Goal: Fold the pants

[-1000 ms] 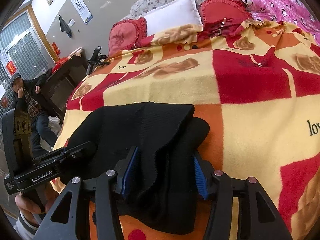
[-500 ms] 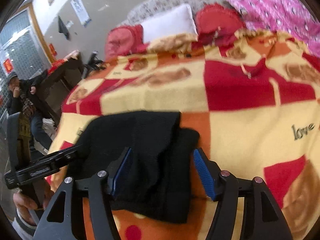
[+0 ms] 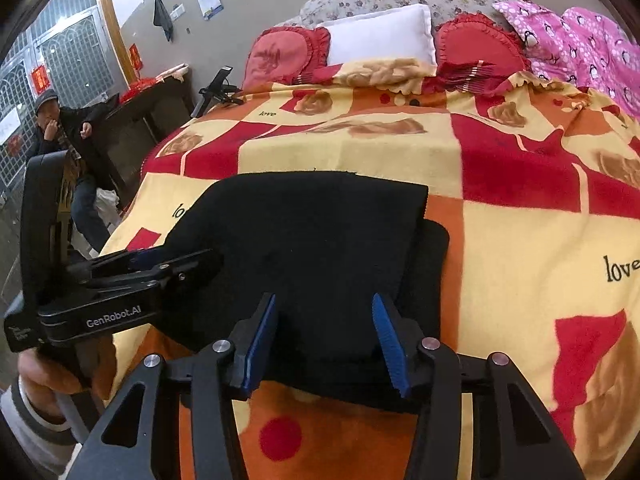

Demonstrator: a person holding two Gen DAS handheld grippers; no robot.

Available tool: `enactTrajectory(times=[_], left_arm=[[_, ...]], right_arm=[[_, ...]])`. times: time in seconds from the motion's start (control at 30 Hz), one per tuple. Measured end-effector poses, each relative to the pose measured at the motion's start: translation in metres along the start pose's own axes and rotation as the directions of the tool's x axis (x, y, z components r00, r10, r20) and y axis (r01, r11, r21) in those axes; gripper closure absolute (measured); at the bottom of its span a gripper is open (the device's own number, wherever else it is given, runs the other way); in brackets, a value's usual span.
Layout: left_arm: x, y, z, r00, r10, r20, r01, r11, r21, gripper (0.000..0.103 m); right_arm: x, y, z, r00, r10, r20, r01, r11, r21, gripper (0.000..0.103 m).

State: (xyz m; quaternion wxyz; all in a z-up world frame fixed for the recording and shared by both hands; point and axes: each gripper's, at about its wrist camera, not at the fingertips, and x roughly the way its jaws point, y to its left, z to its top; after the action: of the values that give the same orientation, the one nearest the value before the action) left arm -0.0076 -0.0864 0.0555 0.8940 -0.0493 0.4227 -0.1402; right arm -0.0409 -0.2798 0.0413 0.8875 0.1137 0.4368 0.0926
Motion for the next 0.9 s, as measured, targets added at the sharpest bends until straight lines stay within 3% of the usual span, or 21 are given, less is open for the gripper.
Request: enactTrajectory(times=[0.27,0.47,0.63,0.9], left_arm=[[-0.021,-0.008,0.006,0.998,0.038,0.047,-0.039,0.999,0.034,0.043],[-0.006,-0.011,0.014,0.998,0.065,0.027,-0.067,0.996,0.059,0.043],[0.007,-0.016,0.022,0.997,0.077,0.022,-0.079,0.994,0.079,0.038],[0.015,-0.017,0.026,0.997,0.079,0.021,-0.08,0.994,0.074,0.032]], right_arm=[[-0.014,0.004,0.02,0.999,0.006,0.039,-0.006,1.0,-0.002,0.051],[0.001,-0.002,0.04,0.999,-0.017,0.042,0.017,1.0,0.01,0.051],[0.029,-0.021,0.038,0.999,-0.033,-0.012,0.034,0.998,0.06,0.051],[0.032,-0.023,0.034,1.0,-0.018,-0.001,0.018,0.998,0.054,0.048]])
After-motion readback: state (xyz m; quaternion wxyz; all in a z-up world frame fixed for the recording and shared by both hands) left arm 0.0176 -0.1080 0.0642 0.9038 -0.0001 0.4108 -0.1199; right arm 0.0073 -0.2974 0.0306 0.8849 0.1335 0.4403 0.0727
